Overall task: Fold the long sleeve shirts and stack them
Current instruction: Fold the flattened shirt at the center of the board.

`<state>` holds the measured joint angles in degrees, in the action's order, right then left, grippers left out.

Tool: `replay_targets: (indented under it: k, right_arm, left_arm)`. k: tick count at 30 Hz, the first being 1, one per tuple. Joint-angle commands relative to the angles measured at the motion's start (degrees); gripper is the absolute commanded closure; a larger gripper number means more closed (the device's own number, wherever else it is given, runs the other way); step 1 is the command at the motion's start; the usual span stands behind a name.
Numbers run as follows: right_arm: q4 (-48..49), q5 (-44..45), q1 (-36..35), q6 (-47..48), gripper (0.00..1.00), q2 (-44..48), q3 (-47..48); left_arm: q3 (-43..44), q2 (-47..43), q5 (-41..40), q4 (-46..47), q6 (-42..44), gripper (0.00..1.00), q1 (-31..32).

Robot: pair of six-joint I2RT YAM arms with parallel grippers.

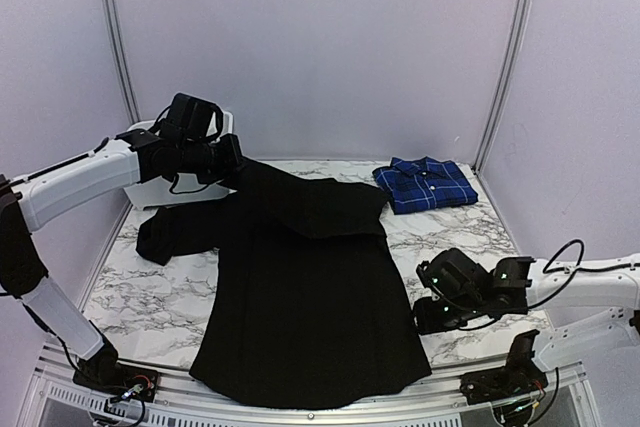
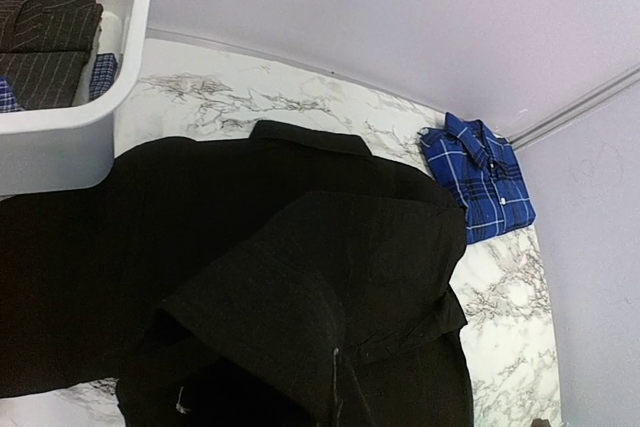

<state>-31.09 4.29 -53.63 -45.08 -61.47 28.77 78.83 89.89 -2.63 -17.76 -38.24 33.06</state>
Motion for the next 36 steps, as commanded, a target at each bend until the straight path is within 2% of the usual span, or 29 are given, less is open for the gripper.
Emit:
replay_targets:
  k: [1, 13, 22, 29, 36]
  right_arm:
    - [-5.5, 2.8, -5.9, -8.1, 0.61, 1.3, -0.6]
    - [-12.8, 2.5, -17.7, -21.6, 0.72, 3.3, -1.7]
    - [-8.2, 1.3, -18.9, -20.6, 0.82, -3.5, 0.0]
    - [-12.2, 4.3, -19.0, -19.8, 1.0, -5.1, 4.1]
    - [-18.3, 7.6, -19.0, -16.6, 1.0, -5.9, 12.6]
  left_arm:
    - [-0.7, -1.9, -1.6, -2.9, 2.0, 1.0, -0.7]
    - [0.1, -1.9, -1.1, -3.2, 2.7, 1.0, -0.8]
    - [1.4, -1.6, -1.2, -3.3, 3.4, 1.0, -0.8]
    - [3.3, -1.8, -2.0, -4.2, 4.7, 1.0, -1.0]
    - [6.2, -2.1, -4.0, -6.5, 6.4, 1.0, -2.4]
